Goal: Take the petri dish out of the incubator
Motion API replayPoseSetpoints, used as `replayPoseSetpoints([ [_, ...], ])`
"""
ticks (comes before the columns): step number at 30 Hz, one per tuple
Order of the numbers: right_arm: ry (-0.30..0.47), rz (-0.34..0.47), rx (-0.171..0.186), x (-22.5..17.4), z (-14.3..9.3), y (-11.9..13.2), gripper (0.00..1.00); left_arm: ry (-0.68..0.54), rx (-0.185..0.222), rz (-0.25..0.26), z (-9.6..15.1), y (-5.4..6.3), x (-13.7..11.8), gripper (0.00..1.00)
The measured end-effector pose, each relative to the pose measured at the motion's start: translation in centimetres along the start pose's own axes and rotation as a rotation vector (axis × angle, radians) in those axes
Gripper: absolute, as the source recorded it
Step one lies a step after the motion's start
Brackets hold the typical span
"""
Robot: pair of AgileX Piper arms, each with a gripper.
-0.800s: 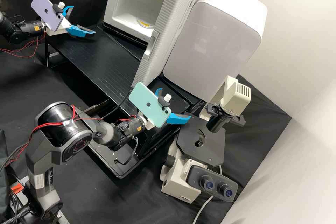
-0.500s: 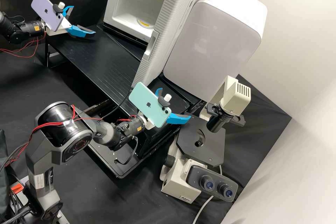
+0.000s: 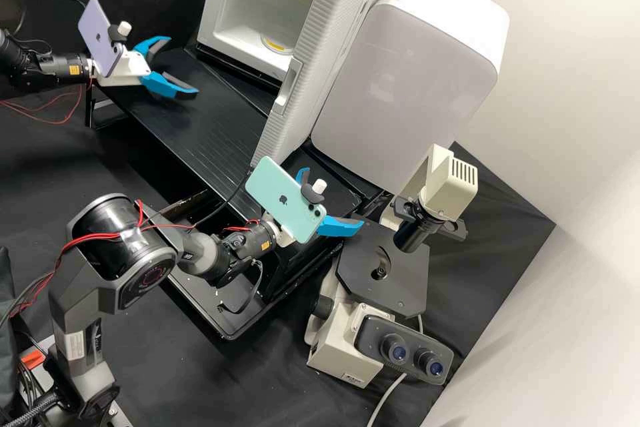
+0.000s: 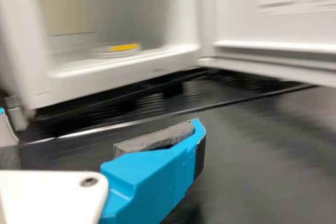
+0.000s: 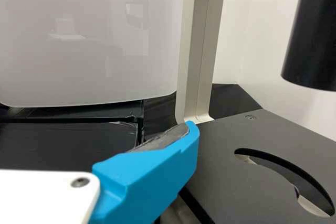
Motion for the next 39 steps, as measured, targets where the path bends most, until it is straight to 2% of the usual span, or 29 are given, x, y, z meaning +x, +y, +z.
replayPoseSetpoints([
  [6, 0.0, 0.0, 0.0, 0.0, 0.0, 0.0, 1.0, -0.144, 0.047, -0.006, 3.2, 0.0, 0.5, 1.0],
  [15, 0.0, 0.0, 0.0, 0.0, 0.0, 0.0, 1.0, -0.214, 0.038, 0.034, 5.2, 1.1, 1.5, 1.0],
  [20, 0.0, 0.0, 0.0, 0.0, 0.0, 0.0, 1.0, -0.186, 0.015, 0.046, 5.0, 1.4, 2.9, 1.0],
  [23, 0.0, 0.0, 0.0, 0.0, 0.0, 0.0, 1.0, -0.173, 0.014, 0.039, 4.9, 1.5, 3.9, 1.0],
  [31, 0.0, 0.0, 0.0, 0.0, 0.0, 0.0, 1.0, -0.128, 0.02, -0.01, 4.3, 1.9, 7.5, 1.0],
  [35, 0.0, 0.0, 0.0, 0.0, 0.0, 0.0, 1.0, -0.089, 0.001, -0.014, 4.0, 2.5, 9.5, 1.0],
  [39, 0.0, 0.0, 0.0, 0.0, 0.0, 0.0, 1.0, -0.06, 0.011, -0.007, 3.8, 3.4, 11.2, 1.0],
])
